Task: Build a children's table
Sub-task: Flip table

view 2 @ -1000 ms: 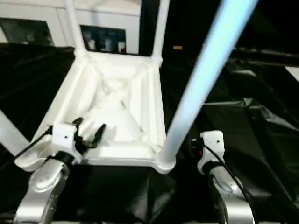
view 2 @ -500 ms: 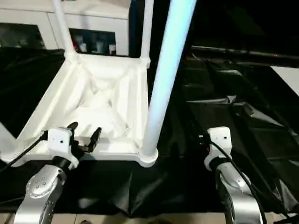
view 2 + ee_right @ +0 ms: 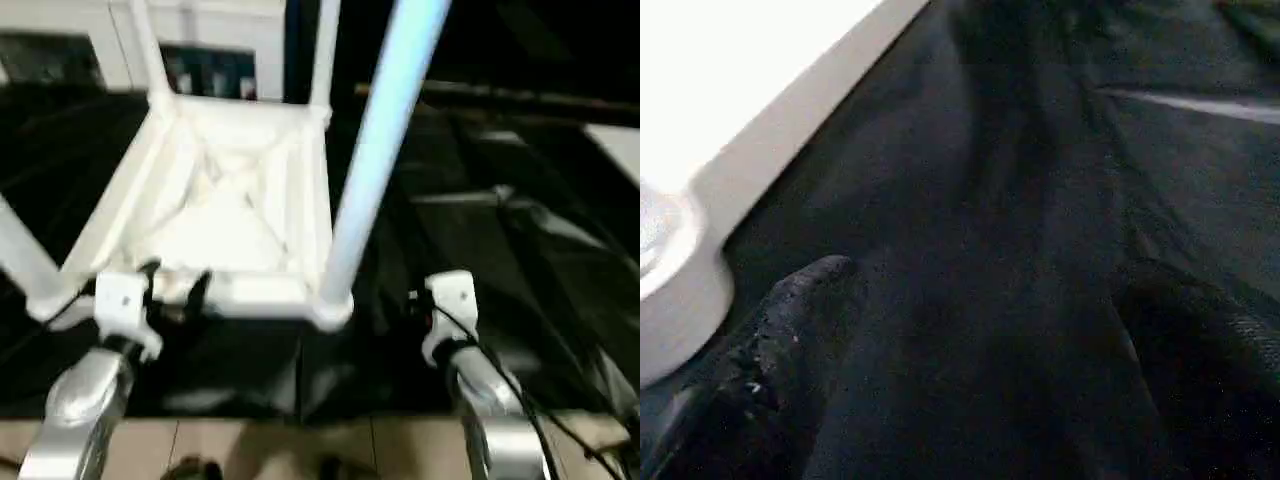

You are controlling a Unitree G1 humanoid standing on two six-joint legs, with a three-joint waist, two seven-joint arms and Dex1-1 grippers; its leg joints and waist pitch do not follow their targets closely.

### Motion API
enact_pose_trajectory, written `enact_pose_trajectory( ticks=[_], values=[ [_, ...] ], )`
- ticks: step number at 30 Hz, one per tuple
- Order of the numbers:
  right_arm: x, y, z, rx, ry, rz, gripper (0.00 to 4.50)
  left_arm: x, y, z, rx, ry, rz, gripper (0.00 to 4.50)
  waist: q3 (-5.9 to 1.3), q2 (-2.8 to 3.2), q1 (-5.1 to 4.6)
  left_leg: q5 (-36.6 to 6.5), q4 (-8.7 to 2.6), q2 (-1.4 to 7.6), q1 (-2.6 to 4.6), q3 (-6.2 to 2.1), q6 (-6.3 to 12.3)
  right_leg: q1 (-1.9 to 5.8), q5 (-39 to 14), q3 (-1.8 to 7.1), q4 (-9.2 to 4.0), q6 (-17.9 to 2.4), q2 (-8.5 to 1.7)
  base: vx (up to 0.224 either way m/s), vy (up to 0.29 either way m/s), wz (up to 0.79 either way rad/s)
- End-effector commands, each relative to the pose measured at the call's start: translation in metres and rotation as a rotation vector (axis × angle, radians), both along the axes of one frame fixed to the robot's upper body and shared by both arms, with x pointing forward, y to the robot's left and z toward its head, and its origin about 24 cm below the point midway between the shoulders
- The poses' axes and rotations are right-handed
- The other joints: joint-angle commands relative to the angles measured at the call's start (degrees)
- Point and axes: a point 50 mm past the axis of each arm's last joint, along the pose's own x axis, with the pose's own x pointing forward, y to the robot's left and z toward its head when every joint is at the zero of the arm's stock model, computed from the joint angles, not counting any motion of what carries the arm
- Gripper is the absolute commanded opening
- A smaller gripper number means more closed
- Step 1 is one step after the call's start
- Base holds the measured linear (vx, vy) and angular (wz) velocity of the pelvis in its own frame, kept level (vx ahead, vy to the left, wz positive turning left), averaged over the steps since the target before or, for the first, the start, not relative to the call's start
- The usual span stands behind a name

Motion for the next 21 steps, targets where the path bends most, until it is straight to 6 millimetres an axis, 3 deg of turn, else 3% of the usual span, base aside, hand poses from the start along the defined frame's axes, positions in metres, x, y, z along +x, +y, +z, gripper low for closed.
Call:
enact_pose_trajectory(
  ticks=[1,2,3,4,5,6,7,8,9,10,11,12,15,17,18,21],
  values=[
    [0.008,-0.002,0.012,0.01,-0.051,0.033,4.38,-0.005,0.005,-0.003,-0.003,0.019,0.025,4.31,-2.01,1.3,7.13,-50.4,-12.1,1.55,-7.78,6.05,-8.39,10.18,-30.3,4.92,5.54,0.3,2.65,-0.039,-0.144,0.09],
    [0.007,-0.005,0.013,0.019,-0.053,0.056,4.38,-0.006,0.008,-0.002,0.005,0.015,0.035,4.31,-4.96,-6.39,1.51,-22.3,10.92,2.0,4.84,2.66,-9.1,-2.32,-64.9,9.85,-7.07,8.5,-5.82,-0.039,-0.144,0.09],
    [0.007,-0.005,0.013,0.019,-0.054,0.059,4.38,-0.006,0.008,-0.002,0.005,0.014,0.037,4.31,-0.63,-2.97,4.49,-7.2,12.01,-3.11,-1.26,-3.52,0.0,0.22,-69.0,16.09,-16.61,4.0,-5.76,0.089,-0.15,0.04],
    [0.006,-0.005,0.014,0.021,-0.056,0.074,4.38,-0.006,0.01,-0.001,0.003,0.011,0.045,4.31,0.21,-2.92,4.87,-6.7,12.16,-4.0,-2.83,-4.92,0.45,2.89,-61.8,16.86,-15.86,1.9,-5.48,0.006,-0.012,0.23],
    [0.005,-0.003,0.014,0.041,-0.055,0.085,4.38,-0.005,0.011,0.0,0.01,0.009,0.051,4.31,0.42,-2.17,6.32,-8.2,9.27,-3.67,1.18,-6.34,-1.59,2.51,-50.5,16.77,-13.79,-1.8,-3.46,0.006,-0.012,0.23],
    [0.005,0.001,0.015,0.069,-0.063,0.11,4.38,-0.003,0.013,0.0,0.026,0.006,0.059,4.31,-1.1,-1.24,6.18,-13.3,3.59,-1.51,6.07,-5.65,-2.38,3.0,-30.8,14.5,-11.44,-5.2,-1.64,-0.105,0.002,0.46],
    [0.004,0.004,0.016,0.083,-0.074,0.133,4.44,-0.002,0.014,0.001,0.039,0.005,0.064,4.32,-1.52,-0.46,5.33,-19.7,-1.1,0.44,7.92,-5.84,-2.26,2.32,-20.5,12.16,-9.97,-7.9,0.73,-0.124,-0.007,0.46],
    [0.004,0.004,0.016,0.083,-0.074,0.133,4.44,-0.002,0.014,0.001,0.039,0.005,0.064,4.32,-1.64,-0.33,4.98,-20.8,-2.33,1.61,8.58,-5.91,-1.61,2.47,-15.1,11.9,-9.84,-8.8,0.57,-0.124,-0.007,0.46],
    [0.003,0.008,0.017,0.104,-0.083,0.147,4.44,-0.001,0.015,0.002,0.04,0.0,0.071,4.32,-1.97,-0.19,4.63,-19.1,-3.23,2.06,8.5,-5.71,-0.31,3.35,-9.1,11.6,-9.86,-9.6,0.06,-0.075,0.046,0.24],
    [0.002,0.014,0.018,0.149,-0.09,0.169,4.44,0.0,0.017,0.003,0.046,0.0,0.082,4.32,-2.25,-0.01,4.49,-13.8,-4.32,1.82,7.5,-4.92,1.47,5.0,0.1,11.35,-10.5,-9.8,-0.95,-0.017,0.091,0.04],
    [0.001,0.017,0.019,0.173,-0.095,0.186,4.44,0.001,0.019,0.003,0.05,0.0,0.092,4.32,-2.63,0.29,4.59,-10.6,-5.08,1.71,6.9,-4.73,2.19,5.81,6.5,11.12,-10.94,-8.8,-1.6,-0.017,0.091,0.04],
    [0.0,0.02,0.019,0.187,-0.098,0.199,4.44,0.001,0.022,0.003,0.063,0.0,0.103,4.32,-2.59,0.39,4.4,-11.3,-5.58,1.25,6.46,-4.53,2.02,6.08,8.8,10.97,-11.25,-8.0,-1.64,-0.002,0.096,-0.02],
    [-0.004,0.029,0.02,0.23,-0.109,0.267,4.44,0.001,0.03,0.007,0.068,-0.017,0.135,4.32,-2.82,0.26,3.31,-11.0,-5.99,0.98,6.04,-4.59,1.49,6.78,11.5,10.83,-11.6,-6.9,-1.84,0.01,0.086,-0.03],
    [-0.006,0.032,0.02,0.242,-0.111,0.289,4.48,0.003,0.032,0.007,0.052,-0.007,0.15,4.41,-3.65,0.39,2.47,-5.1,-5.43,1.2,5.91,-4.78,2.7,6.89,20.2,10.35,-10.96,-6.1,-1.66,0.019,0.06,-0.04],
    [-0.007,0.036,0.021,0.256,-0.114,0.323,4.48,0.007,0.035,0.012,0.016,-0.007,0.157,4.41,-3.36,-0.02,2.18,-5.3,-5.5,0.96,5.78,-4.51,3.07,6.61,20.4,10.29,-11.23,-6.2,-1.74,0.0,0.0,0.0],
    [-0.008,0.044,0.024,0.295,-0.113,0.383,4.48,0.017,0.04,0.019,-0.009,-0.01,0.172,4.41,-3.0,0.05,2.25,-8.7,-5.87,0.86,5.7,-4.27,2.6,6.42,15.7,10.55,-11.96,-6.9,-2.25,0.0,0.0,0.0]
  ],
)
